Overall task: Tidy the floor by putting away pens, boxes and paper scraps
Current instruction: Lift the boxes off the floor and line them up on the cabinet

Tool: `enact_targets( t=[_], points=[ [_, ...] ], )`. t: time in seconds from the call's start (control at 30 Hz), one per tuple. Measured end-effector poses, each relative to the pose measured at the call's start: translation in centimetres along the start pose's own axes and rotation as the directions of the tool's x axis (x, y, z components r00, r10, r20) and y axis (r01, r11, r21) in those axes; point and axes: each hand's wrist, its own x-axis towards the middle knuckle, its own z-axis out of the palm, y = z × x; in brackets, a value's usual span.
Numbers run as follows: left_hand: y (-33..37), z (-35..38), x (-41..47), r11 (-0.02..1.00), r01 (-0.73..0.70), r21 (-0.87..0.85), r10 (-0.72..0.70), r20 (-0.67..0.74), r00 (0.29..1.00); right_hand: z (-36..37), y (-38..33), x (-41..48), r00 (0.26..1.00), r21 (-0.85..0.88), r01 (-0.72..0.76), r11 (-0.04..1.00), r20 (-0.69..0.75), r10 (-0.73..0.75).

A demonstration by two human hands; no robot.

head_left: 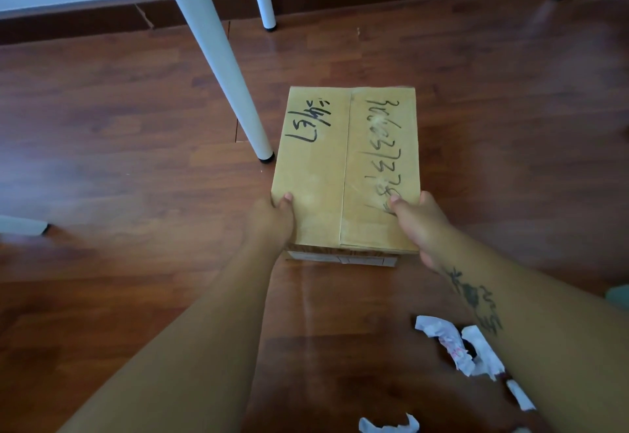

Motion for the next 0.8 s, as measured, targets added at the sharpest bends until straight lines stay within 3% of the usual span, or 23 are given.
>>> enact_targets(
  t=[0.23, 0.37, 0.57, 0.8],
  points=[
    [-0.4, -1.9, -3.5, 0.994, 0.059, -0.087, -0.059, 0.006, 0.998, -1.4, -0.7, -3.9, 1.0, -0.014, -0.02, 1.0, 0.001, 0.02],
    [0.3, -3.8, -6.4, 0.987, 0.023, -0.16, -0.021, 0.014, 1.0, -2.8, -1.0, -7.5, 0.999, 0.0, -0.026, 1.0, 0.018, 0.026],
    [2.3, -7.4, -13.8, 0.978, -0.098, -0.185, 0.111, 0.06, 0.992, -6.9, -1.7, -15.1, 1.0, -0.013, -0.018, 1.0, 0.024, 0.019],
    [9.1, -13.4, -26.2, 0.938, -0.298, -0.178, 0.321, 0.121, 0.939, -15.8, -6.0, -29.3, 0.988, 0.034, 0.125, 0.992, -0.099, -0.121]
  ],
)
